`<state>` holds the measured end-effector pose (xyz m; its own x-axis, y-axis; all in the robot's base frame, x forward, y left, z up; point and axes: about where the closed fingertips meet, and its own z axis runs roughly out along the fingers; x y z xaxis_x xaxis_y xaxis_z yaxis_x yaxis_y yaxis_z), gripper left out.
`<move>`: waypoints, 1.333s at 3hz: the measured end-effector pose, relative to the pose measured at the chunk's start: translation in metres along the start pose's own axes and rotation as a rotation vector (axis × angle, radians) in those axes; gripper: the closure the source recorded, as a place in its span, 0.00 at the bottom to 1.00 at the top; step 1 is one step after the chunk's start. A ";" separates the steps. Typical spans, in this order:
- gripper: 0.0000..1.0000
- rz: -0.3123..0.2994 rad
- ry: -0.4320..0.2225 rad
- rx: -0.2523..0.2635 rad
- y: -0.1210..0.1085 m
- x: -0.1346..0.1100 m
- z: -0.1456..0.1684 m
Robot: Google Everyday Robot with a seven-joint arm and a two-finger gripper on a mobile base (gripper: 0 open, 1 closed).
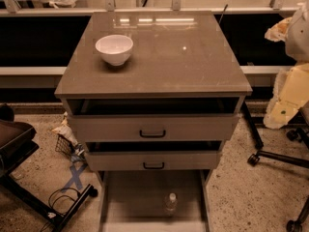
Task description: Pick water bottle from bottom drawer and place on counter
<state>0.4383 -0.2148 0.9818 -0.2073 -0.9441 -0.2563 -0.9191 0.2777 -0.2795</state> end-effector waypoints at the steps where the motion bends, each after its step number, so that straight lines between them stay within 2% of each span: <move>1: 0.00 0.050 -0.133 -0.043 0.014 0.042 0.047; 2: 0.00 0.104 -0.289 -0.020 0.028 0.078 0.077; 3: 0.00 0.129 -0.445 0.003 0.041 0.101 0.103; 4: 0.00 0.118 -0.530 0.010 0.051 0.116 0.125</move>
Offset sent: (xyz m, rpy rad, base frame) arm -0.0294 -0.0810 -0.1375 0.5532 -0.1234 -0.0076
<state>0.4091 -0.2876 0.8222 -0.1085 -0.6880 -0.7175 -0.8961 0.3802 -0.2291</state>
